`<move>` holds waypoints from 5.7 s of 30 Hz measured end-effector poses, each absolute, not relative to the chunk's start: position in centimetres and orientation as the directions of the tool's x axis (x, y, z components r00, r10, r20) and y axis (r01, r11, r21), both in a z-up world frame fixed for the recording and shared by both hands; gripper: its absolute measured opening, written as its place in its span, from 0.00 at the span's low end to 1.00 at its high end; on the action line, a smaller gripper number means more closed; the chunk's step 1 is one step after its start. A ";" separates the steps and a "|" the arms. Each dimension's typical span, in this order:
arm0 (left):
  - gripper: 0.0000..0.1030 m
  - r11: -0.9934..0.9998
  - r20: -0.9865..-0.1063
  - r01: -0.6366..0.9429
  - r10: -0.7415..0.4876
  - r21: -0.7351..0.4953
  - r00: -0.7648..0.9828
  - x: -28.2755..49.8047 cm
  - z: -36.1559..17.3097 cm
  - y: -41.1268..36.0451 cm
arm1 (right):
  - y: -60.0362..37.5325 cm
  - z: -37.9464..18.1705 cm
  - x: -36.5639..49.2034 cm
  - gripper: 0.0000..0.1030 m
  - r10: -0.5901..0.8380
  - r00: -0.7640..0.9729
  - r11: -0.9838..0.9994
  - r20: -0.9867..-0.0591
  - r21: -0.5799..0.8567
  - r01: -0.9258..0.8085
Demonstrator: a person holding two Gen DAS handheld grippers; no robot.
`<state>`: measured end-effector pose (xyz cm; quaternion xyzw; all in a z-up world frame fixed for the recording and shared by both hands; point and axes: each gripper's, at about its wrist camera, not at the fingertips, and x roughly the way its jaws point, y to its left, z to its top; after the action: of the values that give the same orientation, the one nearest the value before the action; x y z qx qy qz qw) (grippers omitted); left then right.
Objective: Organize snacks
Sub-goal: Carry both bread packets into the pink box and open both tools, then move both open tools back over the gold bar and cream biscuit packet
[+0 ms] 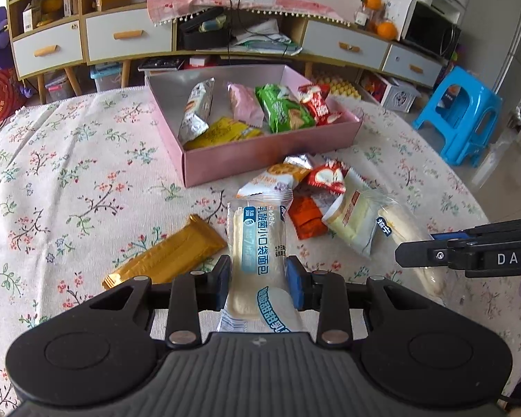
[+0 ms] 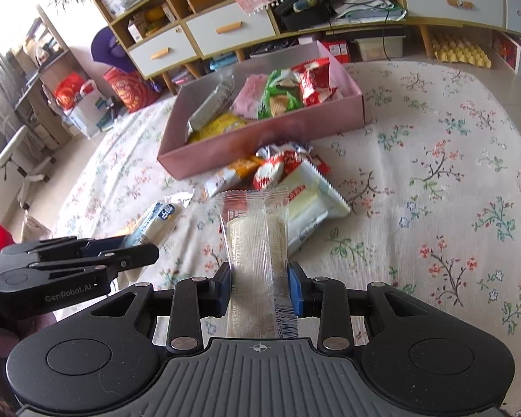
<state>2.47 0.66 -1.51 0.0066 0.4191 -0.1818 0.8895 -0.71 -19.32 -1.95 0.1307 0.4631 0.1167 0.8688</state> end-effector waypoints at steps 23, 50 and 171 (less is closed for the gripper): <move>0.30 0.945 -0.677 0.225 -0.326 -0.236 0.660 7.9 0.9 -0.6 | -19.1 -0.1 5.6 0.31 0.311 0.633 0.923 -0.709 0.384 -0.024; 0.30 0.974 -0.689 0.168 -0.224 -0.150 0.689 17.3 -1.8 -1.3 | -18.1 -2.6 18.3 0.31 0.338 0.662 0.900 -0.669 0.436 -0.019; 0.87 0.871 -0.801 0.491 -0.283 0.016 0.527 2.8 -4.8 2.1 | -22.6 -6.8 2.1 0.90 0.055 0.552 0.998 -0.832 0.048 -0.026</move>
<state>2.76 2.10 -4.76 0.1206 0.4319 -0.2234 0.8655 2.13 -22.58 -6.84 0.0151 0.4728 0.0229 0.8807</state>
